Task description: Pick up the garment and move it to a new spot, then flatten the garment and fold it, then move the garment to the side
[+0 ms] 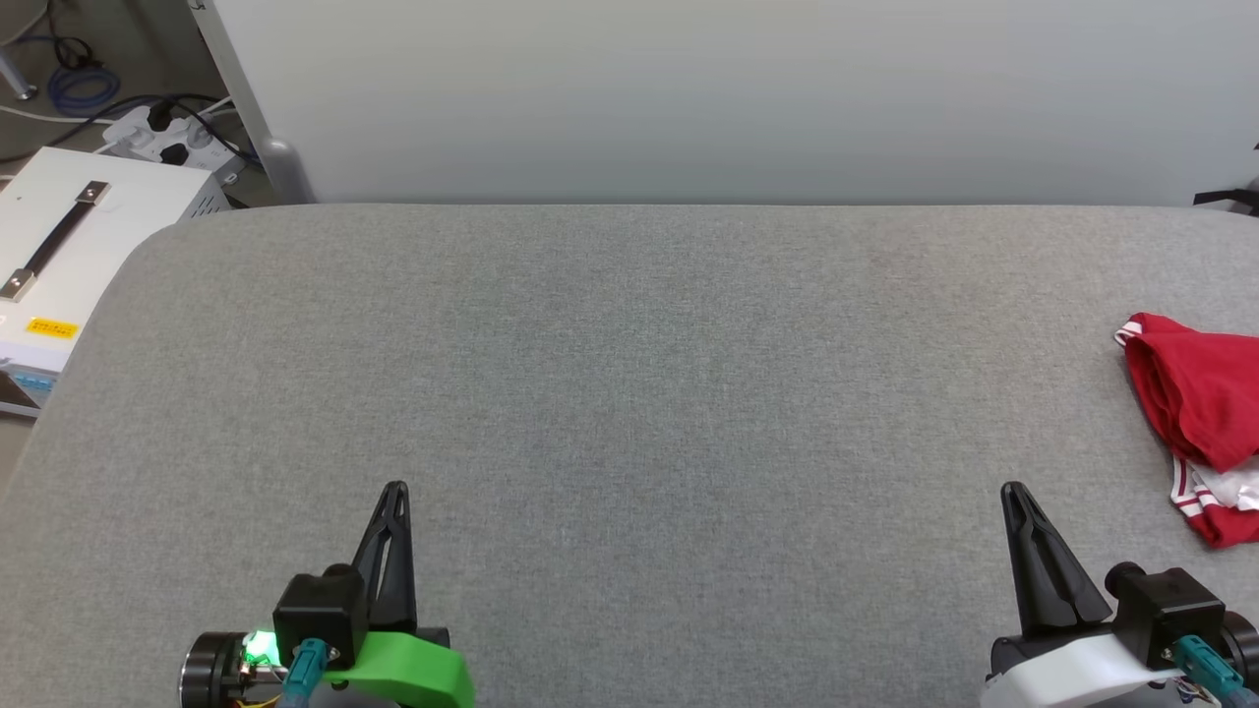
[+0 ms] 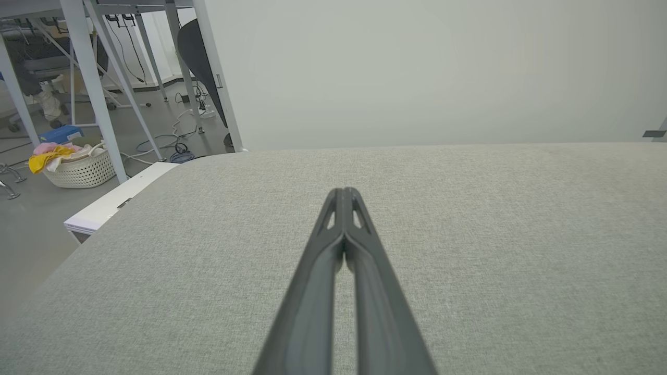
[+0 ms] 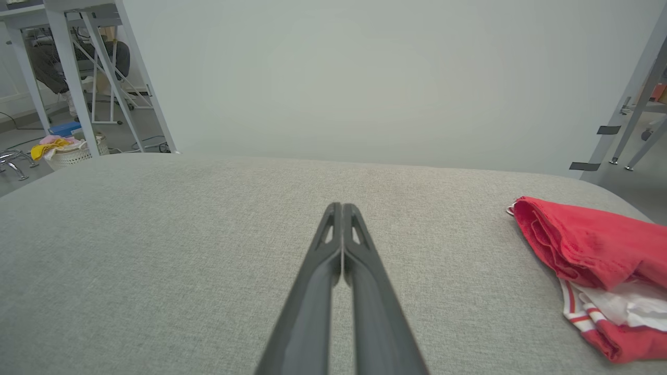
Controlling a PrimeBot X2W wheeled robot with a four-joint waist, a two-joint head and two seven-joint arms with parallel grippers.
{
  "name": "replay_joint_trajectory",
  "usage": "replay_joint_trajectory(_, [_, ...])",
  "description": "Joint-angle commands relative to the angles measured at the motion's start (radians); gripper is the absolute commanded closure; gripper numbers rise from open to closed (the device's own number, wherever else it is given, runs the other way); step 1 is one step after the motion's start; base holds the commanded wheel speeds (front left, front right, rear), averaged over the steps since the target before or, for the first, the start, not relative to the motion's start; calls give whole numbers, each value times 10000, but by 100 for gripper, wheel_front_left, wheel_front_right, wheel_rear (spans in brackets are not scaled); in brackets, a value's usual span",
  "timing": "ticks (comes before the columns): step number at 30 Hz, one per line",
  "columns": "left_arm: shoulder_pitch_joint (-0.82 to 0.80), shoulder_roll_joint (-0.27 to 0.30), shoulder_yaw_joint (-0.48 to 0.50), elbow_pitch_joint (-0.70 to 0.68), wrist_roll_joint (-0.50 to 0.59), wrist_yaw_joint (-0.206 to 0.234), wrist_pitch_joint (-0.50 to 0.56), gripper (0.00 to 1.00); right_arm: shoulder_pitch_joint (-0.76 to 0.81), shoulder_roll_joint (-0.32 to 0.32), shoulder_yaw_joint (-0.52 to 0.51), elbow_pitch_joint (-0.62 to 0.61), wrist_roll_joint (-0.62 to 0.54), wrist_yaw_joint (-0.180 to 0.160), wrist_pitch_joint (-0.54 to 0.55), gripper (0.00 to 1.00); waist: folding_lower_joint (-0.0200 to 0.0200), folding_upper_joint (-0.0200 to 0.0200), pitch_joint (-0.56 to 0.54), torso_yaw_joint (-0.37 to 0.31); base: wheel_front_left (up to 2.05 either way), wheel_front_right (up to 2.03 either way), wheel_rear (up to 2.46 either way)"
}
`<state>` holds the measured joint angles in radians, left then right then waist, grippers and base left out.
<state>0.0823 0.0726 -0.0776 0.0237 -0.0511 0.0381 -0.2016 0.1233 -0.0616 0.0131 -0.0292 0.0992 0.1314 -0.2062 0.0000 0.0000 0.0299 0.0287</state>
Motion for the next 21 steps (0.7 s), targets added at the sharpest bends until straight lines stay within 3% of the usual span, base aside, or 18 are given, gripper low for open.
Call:
replay_joint_trajectory(1, [-159,-35,60,-34,88,-78,56,100,-182,25,-24,32,-86,-2,84,100,0,0,-5,-4,0,0,0])
replay_joint_trajectory(21, [-308,-77,221,-79,183,-146,496,100,-419,45,-48,90,-289,-3,529,100,0,0,-71,-68,0,0,0])
